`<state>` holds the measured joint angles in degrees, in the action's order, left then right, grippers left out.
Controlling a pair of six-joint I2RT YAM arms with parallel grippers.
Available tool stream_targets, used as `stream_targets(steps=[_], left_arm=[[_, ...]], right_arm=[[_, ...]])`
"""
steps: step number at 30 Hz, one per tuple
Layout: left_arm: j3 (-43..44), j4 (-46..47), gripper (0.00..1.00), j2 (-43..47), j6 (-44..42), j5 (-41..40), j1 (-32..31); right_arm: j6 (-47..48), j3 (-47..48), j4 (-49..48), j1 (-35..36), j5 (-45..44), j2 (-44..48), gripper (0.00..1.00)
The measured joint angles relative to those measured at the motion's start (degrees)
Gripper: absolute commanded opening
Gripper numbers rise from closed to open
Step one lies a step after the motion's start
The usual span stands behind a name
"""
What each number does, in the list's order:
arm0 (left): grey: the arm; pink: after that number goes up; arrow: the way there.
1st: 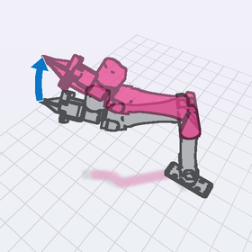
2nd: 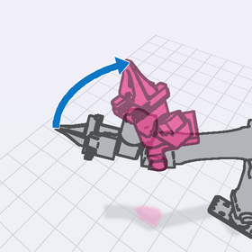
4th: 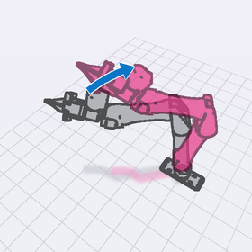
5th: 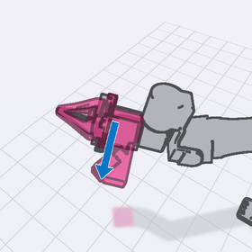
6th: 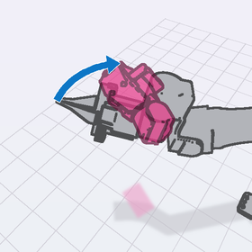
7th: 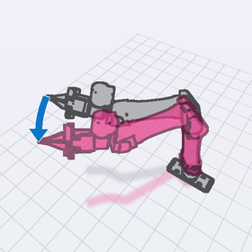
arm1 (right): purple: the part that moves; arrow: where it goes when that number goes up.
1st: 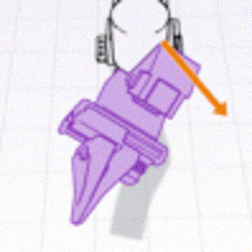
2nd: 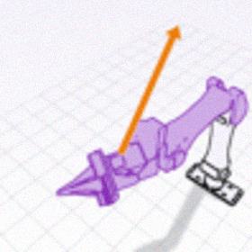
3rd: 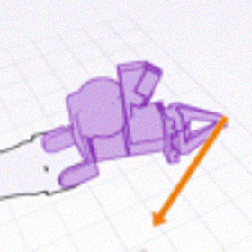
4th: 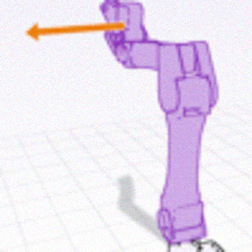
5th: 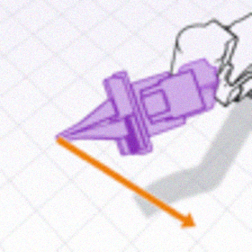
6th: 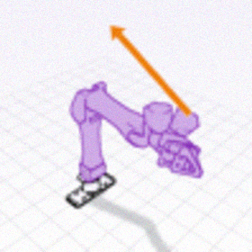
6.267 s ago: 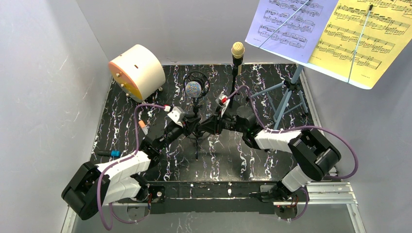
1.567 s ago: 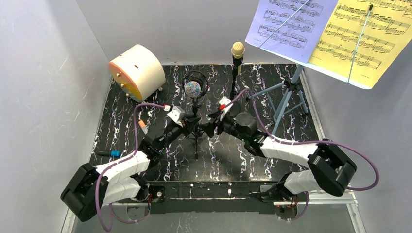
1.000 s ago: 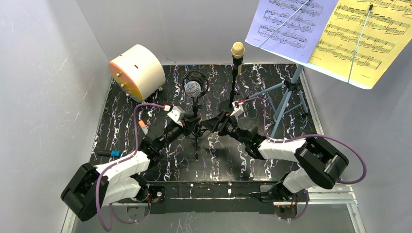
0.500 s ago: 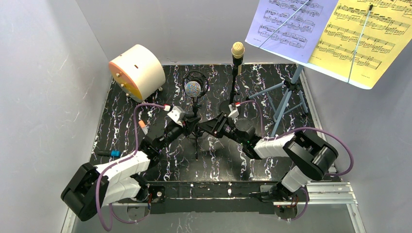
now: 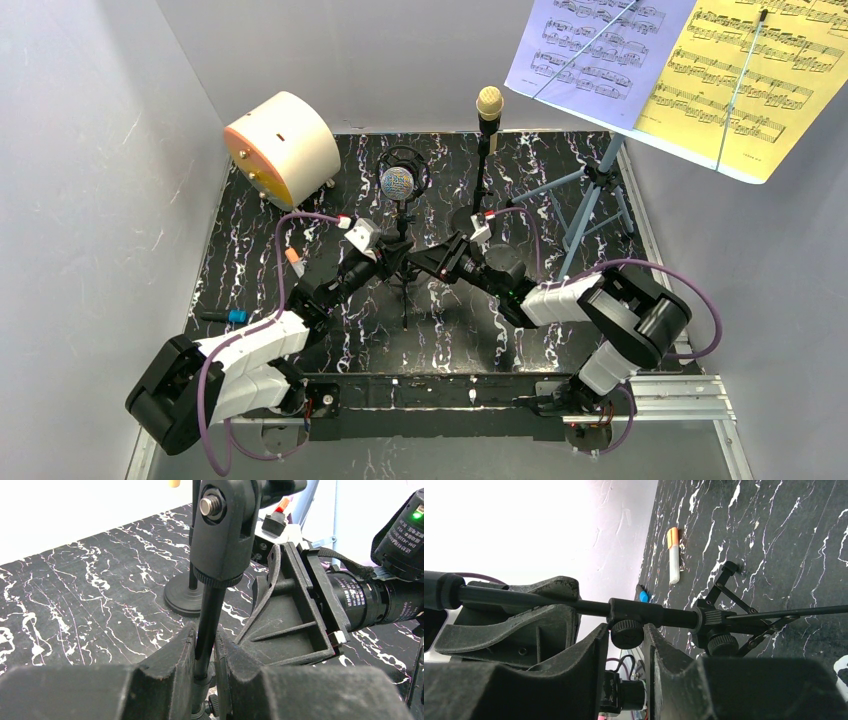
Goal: Pack up the instrument practice props
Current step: Unscrew the knob on the microphone stand.
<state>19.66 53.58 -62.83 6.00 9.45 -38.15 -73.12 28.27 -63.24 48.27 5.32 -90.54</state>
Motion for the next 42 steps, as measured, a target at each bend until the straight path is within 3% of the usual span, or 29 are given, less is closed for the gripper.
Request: stream_targets(steps=[3, 8, 15, 20, 34, 42], left_arm=[[0.0, 0.0, 0.00, 0.0, 0.0, 0.0, 0.0], [0.2, 0.0, 0.00, -0.2, 0.0, -0.2, 0.1], [0.2, 0.0, 0.00, -0.3, 0.0, -0.3, 0.1], [0.2, 0.0, 0.00, -0.3, 0.0, -0.3, 0.1], [0.2, -0.2, 0.00, -0.1, -0.1, -1.1, 0.2], [0.2, -0.3, 0.00, -0.1, -0.1, -1.1, 0.2]], right_arm=[[-0.1, 0.0, -0.2, 0.0, 0.0, -0.3, 0.31], [0.4, 0.0, -1.4, -0.3, 0.8, -1.3, 0.03], [5.4, 0.0, -2.5, -0.6, 2.0, -1.5, 0.01], [14.0, 0.6, -1.9, -0.9, 3.7, -0.9, 0.01], [59.7, 6.6, 10.2, -1.4, 14.1, 3.0, 0.01], [92.3, 6.9, 16.1, 2.7, 11.2, 6.0, 0.01]])
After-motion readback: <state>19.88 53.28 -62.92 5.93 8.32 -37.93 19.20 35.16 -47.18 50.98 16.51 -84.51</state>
